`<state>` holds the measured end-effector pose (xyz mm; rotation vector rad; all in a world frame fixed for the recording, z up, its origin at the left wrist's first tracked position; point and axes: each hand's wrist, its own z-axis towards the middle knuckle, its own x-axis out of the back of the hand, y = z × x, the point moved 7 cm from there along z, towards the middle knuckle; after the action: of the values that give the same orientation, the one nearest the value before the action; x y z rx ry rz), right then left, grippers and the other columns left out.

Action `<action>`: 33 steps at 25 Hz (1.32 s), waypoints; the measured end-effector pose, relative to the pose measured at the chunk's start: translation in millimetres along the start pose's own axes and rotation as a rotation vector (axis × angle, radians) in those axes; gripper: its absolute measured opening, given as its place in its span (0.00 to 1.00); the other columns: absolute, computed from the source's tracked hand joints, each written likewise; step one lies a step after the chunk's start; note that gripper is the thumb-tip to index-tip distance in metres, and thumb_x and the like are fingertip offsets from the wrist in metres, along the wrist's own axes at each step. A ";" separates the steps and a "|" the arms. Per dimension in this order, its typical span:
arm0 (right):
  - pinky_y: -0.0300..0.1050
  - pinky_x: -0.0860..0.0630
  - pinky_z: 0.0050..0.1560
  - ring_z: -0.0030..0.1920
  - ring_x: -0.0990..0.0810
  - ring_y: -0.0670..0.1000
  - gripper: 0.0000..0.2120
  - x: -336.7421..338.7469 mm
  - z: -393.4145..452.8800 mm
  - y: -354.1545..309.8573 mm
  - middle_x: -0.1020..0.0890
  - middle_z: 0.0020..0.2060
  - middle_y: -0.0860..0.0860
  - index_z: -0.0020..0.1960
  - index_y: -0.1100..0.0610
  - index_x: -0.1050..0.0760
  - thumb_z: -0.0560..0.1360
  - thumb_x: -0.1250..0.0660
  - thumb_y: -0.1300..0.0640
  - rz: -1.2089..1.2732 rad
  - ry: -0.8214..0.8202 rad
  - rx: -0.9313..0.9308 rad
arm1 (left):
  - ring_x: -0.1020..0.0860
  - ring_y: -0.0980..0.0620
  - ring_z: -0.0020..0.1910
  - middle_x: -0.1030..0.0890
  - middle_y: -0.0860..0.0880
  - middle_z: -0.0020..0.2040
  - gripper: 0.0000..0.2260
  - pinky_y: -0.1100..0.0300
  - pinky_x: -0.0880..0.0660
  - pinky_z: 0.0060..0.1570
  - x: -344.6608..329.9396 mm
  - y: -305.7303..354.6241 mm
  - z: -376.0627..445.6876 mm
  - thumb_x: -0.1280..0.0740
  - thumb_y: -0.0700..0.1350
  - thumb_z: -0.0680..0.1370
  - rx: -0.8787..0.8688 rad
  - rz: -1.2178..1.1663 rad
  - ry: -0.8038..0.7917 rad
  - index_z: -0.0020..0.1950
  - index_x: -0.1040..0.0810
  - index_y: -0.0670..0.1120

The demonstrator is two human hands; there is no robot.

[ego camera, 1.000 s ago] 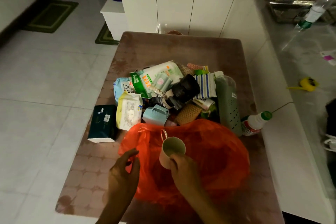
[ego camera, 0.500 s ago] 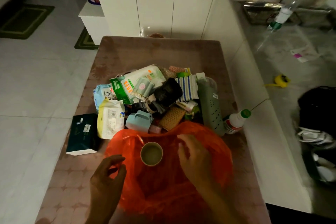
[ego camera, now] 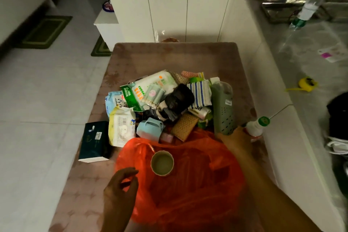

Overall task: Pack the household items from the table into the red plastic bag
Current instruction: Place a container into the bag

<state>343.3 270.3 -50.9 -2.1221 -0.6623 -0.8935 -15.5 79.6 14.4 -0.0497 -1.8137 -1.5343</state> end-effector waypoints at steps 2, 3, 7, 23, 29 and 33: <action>0.55 0.27 0.60 0.63 0.26 0.60 0.44 10.8 -5.5 -7.6 0.28 0.68 0.56 0.74 0.57 0.40 0.65 0.27 0.41 0.292 -0.009 -0.011 | 0.21 0.65 0.44 0.17 0.53 0.44 0.17 0.76 0.26 0.40 2.0 -1.8 -0.3 0.29 0.29 0.70 0.043 -0.022 0.007 0.45 0.20 0.53; 0.53 0.26 0.58 0.61 0.25 0.58 0.44 17.6 -16.7 -9.4 0.27 0.67 0.54 0.73 0.56 0.38 0.64 0.24 0.43 0.513 -0.021 -0.015 | 0.20 0.63 0.44 0.17 0.54 0.42 0.17 0.75 0.25 0.40 5.0 -3.6 -1.9 0.29 0.30 0.70 0.069 -0.041 0.018 0.45 0.20 0.53; 0.50 0.18 0.47 0.50 0.16 0.51 0.43 58.7 -86.4 -12.4 0.17 0.52 0.46 0.64 0.46 0.27 0.51 0.20 0.39 0.931 -0.096 0.193 | 0.19 0.60 0.42 0.18 0.60 0.46 0.12 0.71 0.23 0.41 25.6 -3.8 2.7 0.29 0.35 0.72 0.094 -0.081 0.085 0.45 0.19 0.52; 0.36 0.22 0.49 0.52 0.23 0.37 0.30 4.7 -162.8 24.7 0.24 0.52 0.32 0.56 0.33 0.29 0.56 0.23 0.37 -0.356 -0.498 0.760 | 0.19 0.57 0.41 0.17 0.53 0.39 0.07 0.55 0.20 0.45 58.3 -16.3 8.5 0.31 0.36 0.74 0.177 -0.208 0.150 0.45 0.18 0.48; 0.43 0.34 0.67 0.68 0.33 0.49 0.27 -50.8 -151.3 -4.5 0.32 0.70 0.47 0.70 0.48 0.32 0.72 0.30 0.55 -0.539 -0.148 0.874 | 0.19 0.59 0.42 0.17 0.56 0.43 0.10 0.67 0.21 0.43 57.3 -10.3 -6.6 0.28 0.36 0.72 0.121 -0.183 0.116 0.45 0.20 0.51; 0.47 0.47 0.74 0.76 0.45 0.51 0.28 -116.9 -175.0 -3.0 0.44 0.77 0.46 0.75 0.47 0.40 0.77 0.37 0.52 -0.660 -0.373 0.869 | 0.19 0.54 0.41 0.17 0.51 0.41 0.13 0.60 0.21 0.44 62.4 -7.0 -9.3 0.29 0.32 0.71 0.181 -0.261 0.073 0.40 0.19 0.51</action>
<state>200.6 115.5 -52.2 -1.2696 -1.6512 -0.3728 -59.0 43.4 43.0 0.3373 -1.9512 -1.5161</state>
